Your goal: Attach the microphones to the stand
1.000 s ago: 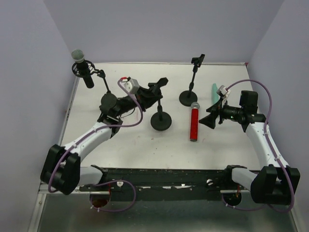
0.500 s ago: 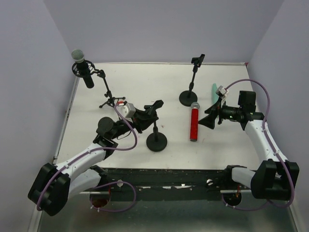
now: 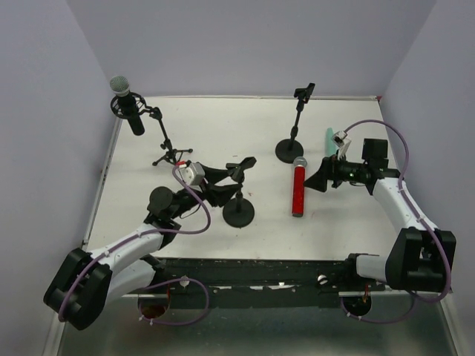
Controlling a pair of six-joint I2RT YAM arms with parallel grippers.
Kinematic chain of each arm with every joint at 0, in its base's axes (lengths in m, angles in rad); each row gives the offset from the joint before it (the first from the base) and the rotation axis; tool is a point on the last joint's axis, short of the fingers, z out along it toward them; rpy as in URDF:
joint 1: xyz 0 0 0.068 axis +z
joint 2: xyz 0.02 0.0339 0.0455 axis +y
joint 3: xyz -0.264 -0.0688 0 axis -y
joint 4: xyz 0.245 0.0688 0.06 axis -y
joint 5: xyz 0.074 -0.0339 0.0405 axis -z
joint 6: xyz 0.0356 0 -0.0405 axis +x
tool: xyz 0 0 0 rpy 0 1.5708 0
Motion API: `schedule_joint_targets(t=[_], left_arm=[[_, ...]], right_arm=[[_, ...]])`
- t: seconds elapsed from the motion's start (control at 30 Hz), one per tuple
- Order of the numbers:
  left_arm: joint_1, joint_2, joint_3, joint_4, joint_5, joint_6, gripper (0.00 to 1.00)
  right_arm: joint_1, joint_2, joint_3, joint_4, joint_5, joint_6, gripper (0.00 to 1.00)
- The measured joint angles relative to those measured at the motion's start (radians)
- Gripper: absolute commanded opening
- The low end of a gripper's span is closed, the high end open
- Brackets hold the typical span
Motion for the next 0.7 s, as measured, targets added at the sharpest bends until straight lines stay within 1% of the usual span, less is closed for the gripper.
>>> schedule_joint_targets(t=[0.07, 0.13, 0.17, 0.2, 0.3, 0.4, 0.5, 0.6, 0.7], left_arm=[[0.0, -0.048, -0.032, -0.049, -0.034, -0.013, 0.82], [0.0, -0.109, -0.056, -0.126, -0.076, -0.029, 0.92], [0.0, -0.157, -0.067, -0.173, -0.103, -0.04, 0.94], [0.0, -0.192, -0.073, -0.212, -0.126, -0.05, 0.98], [0.0, -0.301, -0.08, -0.314, -0.19, -0.088, 0.98], [0.0, -0.412, -0.084, -0.43, -0.248, -0.14, 0.98], [0.0, -0.551, -0.086, -0.591, -0.314, -0.206, 0.98], [0.0, -0.684, -0.089, -0.735, -0.37, -0.262, 0.98], [0.0, -0.822, -0.097, -0.88, -0.433, -0.316, 0.99]], right_arm=[[0.0, 0.009, -0.001, 0.029, 0.065, 0.109, 1.0], [0.0, 0.017, -0.003, 0.043, 0.103, 0.165, 1.0], [0.001, 0.018, -0.006, 0.054, 0.153, 0.222, 1.0], [0.003, 0.018, -0.007, 0.059, 0.198, 0.267, 0.99], [0.011, 0.018, -0.008, 0.065, 0.322, 0.375, 1.0], [0.032, 0.018, -0.008, 0.064, 0.399, 0.444, 1.0], [0.108, 0.023, -0.008, 0.064, 0.47, 0.486, 0.98], [0.206, 0.052, -0.016, 0.073, 0.531, 0.518, 0.89], [0.278, 0.136, -0.021, 0.086, 0.586, 0.545, 0.81]])
